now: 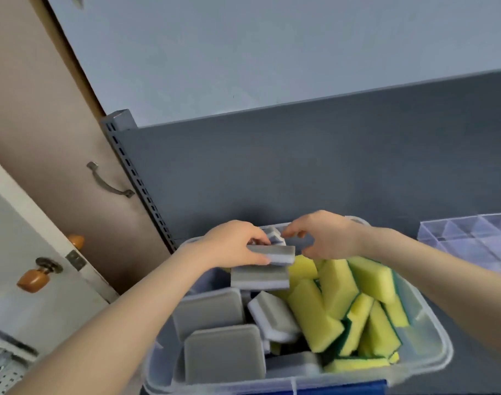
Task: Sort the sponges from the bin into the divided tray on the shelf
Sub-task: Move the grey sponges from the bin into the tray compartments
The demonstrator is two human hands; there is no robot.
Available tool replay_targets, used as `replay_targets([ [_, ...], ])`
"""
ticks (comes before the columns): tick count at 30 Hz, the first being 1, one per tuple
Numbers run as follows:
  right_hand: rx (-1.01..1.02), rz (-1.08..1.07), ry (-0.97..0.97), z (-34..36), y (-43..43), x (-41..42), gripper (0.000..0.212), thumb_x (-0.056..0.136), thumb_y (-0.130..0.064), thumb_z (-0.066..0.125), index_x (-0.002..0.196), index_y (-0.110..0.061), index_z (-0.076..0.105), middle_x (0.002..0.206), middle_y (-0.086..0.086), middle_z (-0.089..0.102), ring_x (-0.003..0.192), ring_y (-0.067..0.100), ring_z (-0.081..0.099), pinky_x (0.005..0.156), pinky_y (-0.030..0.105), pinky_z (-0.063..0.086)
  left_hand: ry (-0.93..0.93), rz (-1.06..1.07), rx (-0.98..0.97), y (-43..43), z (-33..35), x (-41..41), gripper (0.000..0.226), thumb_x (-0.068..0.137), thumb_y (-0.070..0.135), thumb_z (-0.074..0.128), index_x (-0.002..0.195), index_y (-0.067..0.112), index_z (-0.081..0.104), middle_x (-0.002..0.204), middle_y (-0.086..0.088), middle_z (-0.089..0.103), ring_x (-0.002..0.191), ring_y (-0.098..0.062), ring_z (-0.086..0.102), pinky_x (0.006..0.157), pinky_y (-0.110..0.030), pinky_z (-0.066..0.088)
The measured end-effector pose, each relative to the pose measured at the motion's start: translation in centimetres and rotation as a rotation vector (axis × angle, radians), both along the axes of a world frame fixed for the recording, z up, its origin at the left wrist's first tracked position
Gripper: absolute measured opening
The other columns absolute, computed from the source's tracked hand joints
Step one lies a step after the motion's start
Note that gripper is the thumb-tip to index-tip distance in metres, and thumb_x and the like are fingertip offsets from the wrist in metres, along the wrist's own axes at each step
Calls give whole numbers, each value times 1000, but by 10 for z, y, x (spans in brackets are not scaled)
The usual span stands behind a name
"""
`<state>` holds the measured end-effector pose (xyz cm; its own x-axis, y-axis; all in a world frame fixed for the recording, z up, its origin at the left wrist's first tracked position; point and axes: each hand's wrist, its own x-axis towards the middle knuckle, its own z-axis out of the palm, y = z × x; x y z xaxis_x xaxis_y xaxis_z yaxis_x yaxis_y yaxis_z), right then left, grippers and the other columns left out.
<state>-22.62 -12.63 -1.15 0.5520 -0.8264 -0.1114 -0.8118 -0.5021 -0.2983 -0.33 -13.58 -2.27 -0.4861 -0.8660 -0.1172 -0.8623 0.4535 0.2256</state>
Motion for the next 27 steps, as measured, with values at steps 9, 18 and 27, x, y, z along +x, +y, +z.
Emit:
replay_targets([
  [9, -139, -279, -85, -24, 14, 33, 27, 72, -23, 64, 99, -25, 62, 80, -10, 56, 79, 19, 56, 60, 27, 39, 171, -76, -27, -19, -9, 10, 27, 82, 57, 58, 94, 34, 66, 84, 11, 65, 76, -12, 59, 67, -34, 48],
  [18, -334, -623, -94, 18, 23, -14, 38, 68, -28, 62, 106, -32, 62, 98, -5, 67, 86, 21, 57, 65, 27, 41, 278, -50, -215, -17, 9, 24, 42, 85, 42, 61, 125, 30, 55, 111, 11, 57, 94, -9, 57, 77, -30, 47],
  [27, -405, -674, -127, 9, 43, -11, 37, 69, -31, 64, 106, -27, 63, 100, -3, 66, 83, 21, 55, 64, 26, 37, -154, -364, -99, 13, -16, -33, 62, 61, 65, 67, 115, 38, 59, 104, 11, 60, 96, -14, 55, 68, -29, 38],
])
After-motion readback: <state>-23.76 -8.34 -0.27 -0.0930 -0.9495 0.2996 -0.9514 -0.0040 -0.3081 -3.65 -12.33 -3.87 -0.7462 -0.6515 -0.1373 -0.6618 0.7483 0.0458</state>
